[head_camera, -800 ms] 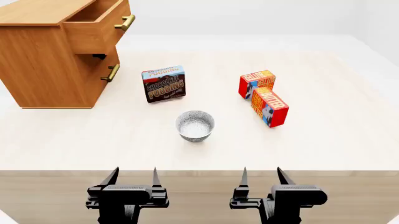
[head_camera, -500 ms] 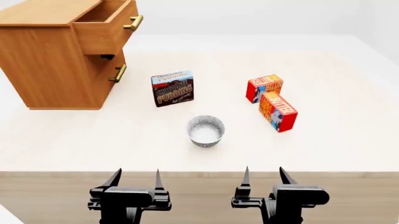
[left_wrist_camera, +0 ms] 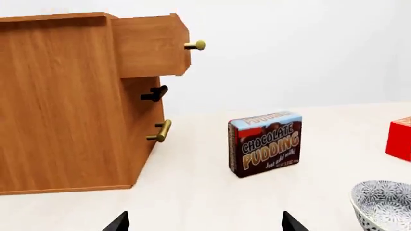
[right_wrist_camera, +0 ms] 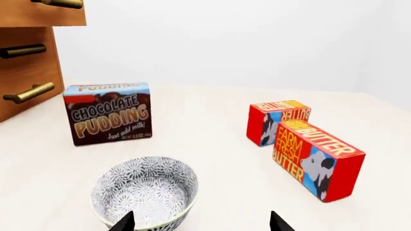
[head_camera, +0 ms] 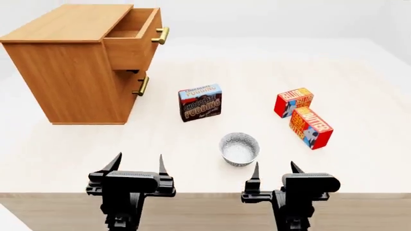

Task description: Put the bowl in the top drawer of the cabinet.

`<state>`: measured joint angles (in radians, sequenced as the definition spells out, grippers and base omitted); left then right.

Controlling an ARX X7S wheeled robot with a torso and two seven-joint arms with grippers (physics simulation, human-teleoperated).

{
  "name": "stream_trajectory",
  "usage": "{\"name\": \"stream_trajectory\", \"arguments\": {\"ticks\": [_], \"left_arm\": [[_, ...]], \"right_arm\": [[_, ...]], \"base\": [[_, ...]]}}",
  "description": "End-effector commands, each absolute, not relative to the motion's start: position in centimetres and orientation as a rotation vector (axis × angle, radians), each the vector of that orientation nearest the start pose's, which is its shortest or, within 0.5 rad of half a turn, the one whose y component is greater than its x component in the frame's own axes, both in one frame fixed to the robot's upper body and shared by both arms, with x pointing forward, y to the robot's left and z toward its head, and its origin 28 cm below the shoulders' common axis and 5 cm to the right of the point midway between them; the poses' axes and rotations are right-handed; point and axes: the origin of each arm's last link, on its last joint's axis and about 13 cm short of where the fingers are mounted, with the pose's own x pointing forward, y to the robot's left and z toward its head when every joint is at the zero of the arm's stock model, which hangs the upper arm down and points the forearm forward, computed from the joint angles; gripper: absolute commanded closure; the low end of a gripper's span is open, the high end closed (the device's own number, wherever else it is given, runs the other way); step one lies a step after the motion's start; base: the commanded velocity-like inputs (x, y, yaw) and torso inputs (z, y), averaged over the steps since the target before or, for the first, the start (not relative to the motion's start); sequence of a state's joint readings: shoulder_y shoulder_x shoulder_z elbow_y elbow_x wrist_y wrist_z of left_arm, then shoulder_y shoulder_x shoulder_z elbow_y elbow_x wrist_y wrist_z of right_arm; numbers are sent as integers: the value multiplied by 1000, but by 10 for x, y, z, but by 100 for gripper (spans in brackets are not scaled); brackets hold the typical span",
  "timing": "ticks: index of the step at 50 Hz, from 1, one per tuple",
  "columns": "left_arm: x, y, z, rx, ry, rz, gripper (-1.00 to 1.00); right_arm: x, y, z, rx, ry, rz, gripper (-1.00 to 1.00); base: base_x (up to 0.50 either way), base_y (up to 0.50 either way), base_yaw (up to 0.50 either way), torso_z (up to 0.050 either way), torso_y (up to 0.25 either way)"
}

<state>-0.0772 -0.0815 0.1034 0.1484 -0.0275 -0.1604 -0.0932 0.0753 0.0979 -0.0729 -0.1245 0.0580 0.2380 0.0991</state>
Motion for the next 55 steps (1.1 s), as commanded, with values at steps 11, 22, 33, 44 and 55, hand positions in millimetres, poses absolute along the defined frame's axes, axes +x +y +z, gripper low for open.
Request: {"name": "stream_trajectory", "arguments": {"ticks": [11, 22, 33, 44, 55], "left_arm": [[286, 207, 165, 100, -70, 5, -100], [296, 202, 237, 137, -99, 5, -100], [301, 198, 299, 159, -90, -2, -100], [305, 199, 319, 209, -49, 3, -100], [307, 195, 315, 273, -14, 7, -100]], "right_arm": [[255, -110, 111, -151, 82, -4, -100], [259, -108, 158, -227, 40, -1, -100], [253, -104, 157, -225, 19, 22, -100], [254, -105, 157, -231, 22, 17, -100], [253, -106, 158, -235, 10, 7, -100]], "base": [[0, 0, 0, 50, 0], [10, 0, 0, 50, 0], [406, 0, 0, 50, 0], [500, 0, 0, 5, 0], [500, 0, 0, 0, 0]]}}
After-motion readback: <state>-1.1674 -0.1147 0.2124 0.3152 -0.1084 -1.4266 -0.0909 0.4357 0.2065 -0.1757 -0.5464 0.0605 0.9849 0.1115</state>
